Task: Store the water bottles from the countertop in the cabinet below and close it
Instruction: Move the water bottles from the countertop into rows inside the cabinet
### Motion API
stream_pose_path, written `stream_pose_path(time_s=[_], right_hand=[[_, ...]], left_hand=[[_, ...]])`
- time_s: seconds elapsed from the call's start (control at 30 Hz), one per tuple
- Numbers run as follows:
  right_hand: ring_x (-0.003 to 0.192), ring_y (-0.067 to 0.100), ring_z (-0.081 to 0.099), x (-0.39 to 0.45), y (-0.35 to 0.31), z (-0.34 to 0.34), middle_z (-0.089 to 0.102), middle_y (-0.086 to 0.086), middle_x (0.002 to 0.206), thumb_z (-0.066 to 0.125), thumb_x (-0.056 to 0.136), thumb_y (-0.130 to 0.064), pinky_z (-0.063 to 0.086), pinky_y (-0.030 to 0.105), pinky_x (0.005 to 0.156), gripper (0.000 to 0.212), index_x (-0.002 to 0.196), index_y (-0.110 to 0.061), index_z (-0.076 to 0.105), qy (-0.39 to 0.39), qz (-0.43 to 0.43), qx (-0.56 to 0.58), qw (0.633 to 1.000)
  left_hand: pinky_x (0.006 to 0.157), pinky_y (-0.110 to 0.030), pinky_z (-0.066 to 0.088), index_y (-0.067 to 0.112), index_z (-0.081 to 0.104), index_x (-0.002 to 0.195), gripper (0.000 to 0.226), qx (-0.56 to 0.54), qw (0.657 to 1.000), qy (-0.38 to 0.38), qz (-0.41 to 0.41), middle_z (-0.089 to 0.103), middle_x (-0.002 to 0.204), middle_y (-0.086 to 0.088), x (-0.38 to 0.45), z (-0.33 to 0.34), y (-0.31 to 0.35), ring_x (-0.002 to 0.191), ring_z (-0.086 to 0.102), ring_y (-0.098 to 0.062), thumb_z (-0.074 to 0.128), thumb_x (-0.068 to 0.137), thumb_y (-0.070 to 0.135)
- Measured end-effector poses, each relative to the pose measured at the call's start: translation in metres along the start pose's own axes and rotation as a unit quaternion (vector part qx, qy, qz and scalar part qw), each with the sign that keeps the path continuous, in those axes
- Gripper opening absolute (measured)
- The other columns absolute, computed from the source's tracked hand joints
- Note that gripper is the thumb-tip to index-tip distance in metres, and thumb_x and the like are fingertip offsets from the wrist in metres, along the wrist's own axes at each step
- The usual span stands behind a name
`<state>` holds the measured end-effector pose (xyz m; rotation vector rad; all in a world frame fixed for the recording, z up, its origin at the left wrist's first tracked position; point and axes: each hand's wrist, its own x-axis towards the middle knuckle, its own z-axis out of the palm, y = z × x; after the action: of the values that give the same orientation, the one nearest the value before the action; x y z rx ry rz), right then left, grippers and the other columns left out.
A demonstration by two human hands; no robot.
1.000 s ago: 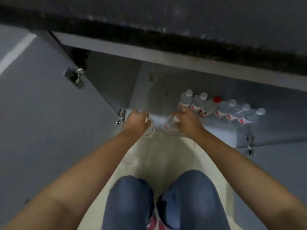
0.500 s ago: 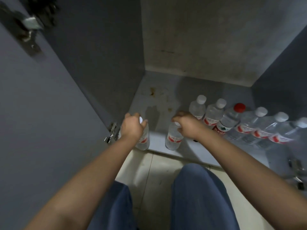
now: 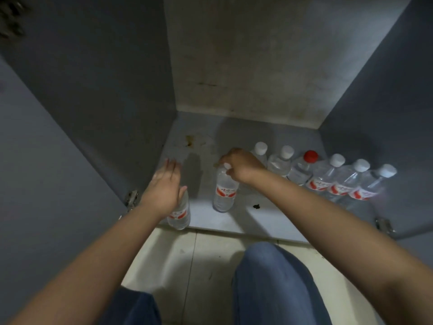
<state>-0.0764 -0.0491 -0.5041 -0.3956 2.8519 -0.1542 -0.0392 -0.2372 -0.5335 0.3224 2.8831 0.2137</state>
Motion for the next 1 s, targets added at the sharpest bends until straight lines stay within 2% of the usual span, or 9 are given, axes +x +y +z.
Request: stream_pose_path(time_s=[0.13,0.3,0.5,0.8,0.9,1.0], right_hand=[[0.121,0.031,0.053,0.019,0.006,-0.005,0.056,0.021,0.129,0.054,0.091,-0.007,0.044,0.03,0.096,0.034,0.125,-0.007,0.058,0.025,0.009,-0.022,0.999],[0.126,0.033,0.049,0.038,0.014,-0.008,0.054,0.021,0.133,0.052,0.092,-0.008,0.04,0.032,0.103,0.035,0.127,-0.006,0.057,0.041,0.026,-0.042,0.998],[0.127,0.03,0.047,0.042,0.026,-0.012,0.053,0.02,0.134,0.05,0.092,-0.006,0.038,0.029,0.102,0.037,0.13,-0.004,0.053,0.015,0.032,-0.042,0.999],[0.119,0.031,0.051,0.044,0.031,-0.009,0.057,0.023,0.126,0.051,0.093,-0.007,0.041,0.032,0.095,0.029,0.12,0.002,0.058,0.0,0.018,-0.034,0.999],[0.116,0.033,0.052,0.045,0.034,-0.005,0.052,0.024,0.126,0.049,0.094,-0.008,0.043,0.031,0.092,0.033,0.126,-0.001,0.054,-0.008,0.013,-0.041,0.999],[0.117,0.033,0.052,0.044,0.038,-0.001,0.05,0.022,0.128,0.048,0.094,-0.006,0.044,0.032,0.095,0.04,0.134,-0.005,0.048,-0.007,0.006,-0.056,0.998]], left_hand=[[0.122,-0.035,0.004,0.0,0.002,0.149,0.066,-0.001,1.0,-0.002,-0.012,0.0,0.16,-0.015,-0.002,-0.001,0.0,0.149,-0.004,-0.027,0.036,0.101,0.029],[0.122,-0.036,0.004,0.0,0.002,0.149,0.069,-0.027,1.0,-0.007,-0.011,-0.002,0.16,-0.015,0.001,0.002,-0.001,0.149,-0.006,-0.029,0.04,0.099,0.028],[0.122,-0.035,0.002,0.0,0.002,0.149,0.068,-0.037,0.999,-0.014,-0.014,-0.002,0.16,-0.013,0.002,0.003,0.0,0.148,-0.008,-0.029,0.039,0.1,0.028],[0.123,-0.034,0.002,0.003,0.002,0.15,0.076,-0.025,1.0,-0.01,-0.005,0.0,0.16,-0.012,0.007,0.005,0.002,0.149,-0.008,-0.028,0.047,0.096,0.031],[0.122,-0.036,0.009,0.011,0.002,0.151,0.077,0.003,1.0,-0.028,-0.001,-0.001,0.16,-0.012,0.002,0.001,-0.002,0.149,-0.003,-0.028,0.049,0.094,0.033],[0.113,-0.037,0.031,0.016,0.012,0.149,0.072,0.047,0.997,-0.064,-0.023,0.014,0.155,-0.013,-0.005,-0.005,-0.005,0.143,0.021,-0.03,0.051,0.091,0.033]])
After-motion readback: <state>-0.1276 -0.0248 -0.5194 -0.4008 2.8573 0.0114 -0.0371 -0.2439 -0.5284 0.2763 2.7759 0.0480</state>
